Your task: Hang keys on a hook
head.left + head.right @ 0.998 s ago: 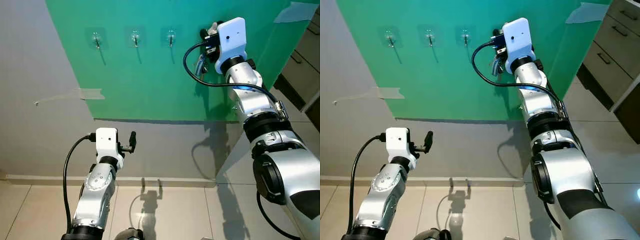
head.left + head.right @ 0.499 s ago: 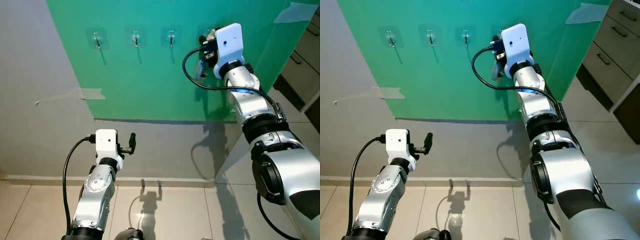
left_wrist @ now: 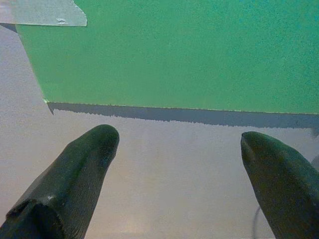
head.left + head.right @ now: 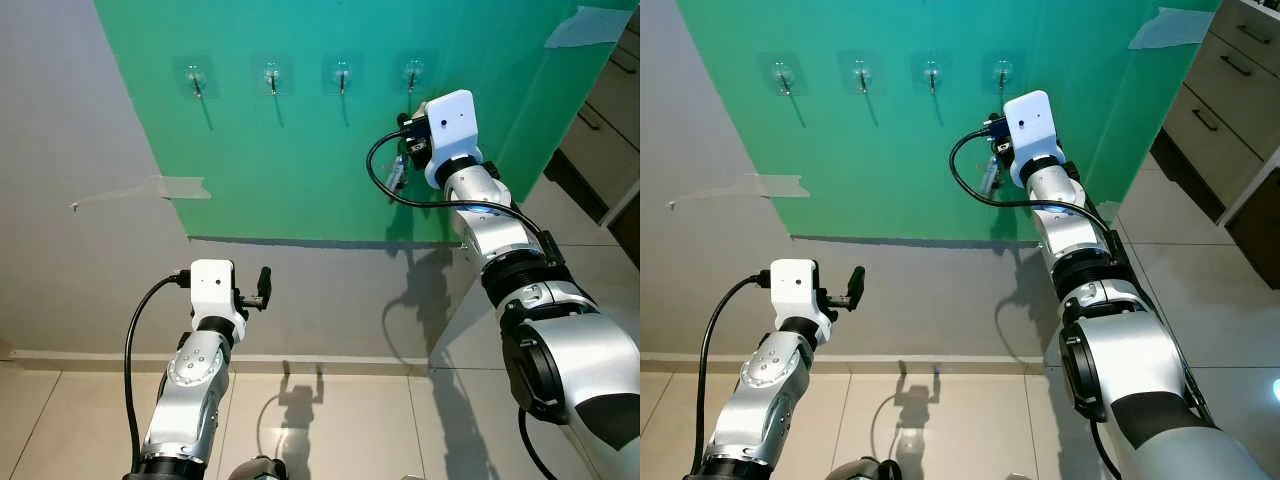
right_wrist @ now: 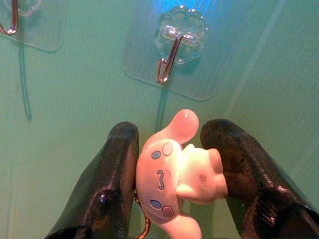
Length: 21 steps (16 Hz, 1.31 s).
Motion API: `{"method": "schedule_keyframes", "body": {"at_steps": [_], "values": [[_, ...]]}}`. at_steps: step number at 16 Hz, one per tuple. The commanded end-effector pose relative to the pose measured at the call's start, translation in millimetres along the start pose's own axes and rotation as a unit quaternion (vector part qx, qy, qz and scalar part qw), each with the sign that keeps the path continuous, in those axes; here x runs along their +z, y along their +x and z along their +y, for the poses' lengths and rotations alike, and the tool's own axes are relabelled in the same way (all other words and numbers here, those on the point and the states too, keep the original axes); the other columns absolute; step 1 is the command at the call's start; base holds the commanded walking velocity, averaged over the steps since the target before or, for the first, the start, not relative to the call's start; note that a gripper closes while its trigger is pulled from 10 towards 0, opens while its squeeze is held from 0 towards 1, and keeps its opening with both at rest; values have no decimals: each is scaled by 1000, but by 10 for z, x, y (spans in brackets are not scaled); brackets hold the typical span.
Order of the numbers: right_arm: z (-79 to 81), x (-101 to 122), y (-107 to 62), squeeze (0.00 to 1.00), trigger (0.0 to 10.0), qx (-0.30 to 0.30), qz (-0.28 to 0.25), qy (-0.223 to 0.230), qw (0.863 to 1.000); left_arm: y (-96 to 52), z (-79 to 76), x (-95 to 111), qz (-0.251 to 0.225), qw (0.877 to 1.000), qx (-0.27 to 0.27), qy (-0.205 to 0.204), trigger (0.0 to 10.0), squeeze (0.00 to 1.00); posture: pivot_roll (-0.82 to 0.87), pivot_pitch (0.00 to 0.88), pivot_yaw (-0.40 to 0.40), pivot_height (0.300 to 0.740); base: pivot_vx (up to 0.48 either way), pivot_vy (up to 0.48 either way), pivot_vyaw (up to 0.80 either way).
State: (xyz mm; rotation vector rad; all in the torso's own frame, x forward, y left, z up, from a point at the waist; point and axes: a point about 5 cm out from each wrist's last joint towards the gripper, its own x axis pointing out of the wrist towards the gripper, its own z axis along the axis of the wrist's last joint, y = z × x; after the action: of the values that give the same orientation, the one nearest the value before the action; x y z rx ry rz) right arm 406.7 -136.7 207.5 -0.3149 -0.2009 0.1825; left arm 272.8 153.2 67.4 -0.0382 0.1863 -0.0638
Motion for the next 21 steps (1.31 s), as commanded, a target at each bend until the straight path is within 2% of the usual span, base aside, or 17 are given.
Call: {"method": "schedule_keyframes", "body": {"at_steps": [1, 6, 11, 21], "values": [[-44, 232, 76, 0, 10000, -5, -42, -15, 999, -7, -13, 27, -2, 1000, -3, 7, 10000, 0, -25, 0, 22, 740, 0, 0, 0], [-82, 459, 129, 0, 10000, -8, -82, -18, 996, -9, -20, 21, -2, 1000, -3, 5, 10000, 0, -28, 0, 21, 740, 0, 0, 0], [-110, 591, 163, 0, 10000, -8, -100, -26, 995, -10, -26, 16, -2, 1000, -3, 5, 10000, 0, -25, 0, 17, 740, 0, 0, 0], [-177, 673, 207, 0, 10000, -21, -102, -38, 994, -41, -31, 5, 1, 1000, -3, 4, 10000, 0, -20, 0, 18, 740, 0, 0, 0]]}}
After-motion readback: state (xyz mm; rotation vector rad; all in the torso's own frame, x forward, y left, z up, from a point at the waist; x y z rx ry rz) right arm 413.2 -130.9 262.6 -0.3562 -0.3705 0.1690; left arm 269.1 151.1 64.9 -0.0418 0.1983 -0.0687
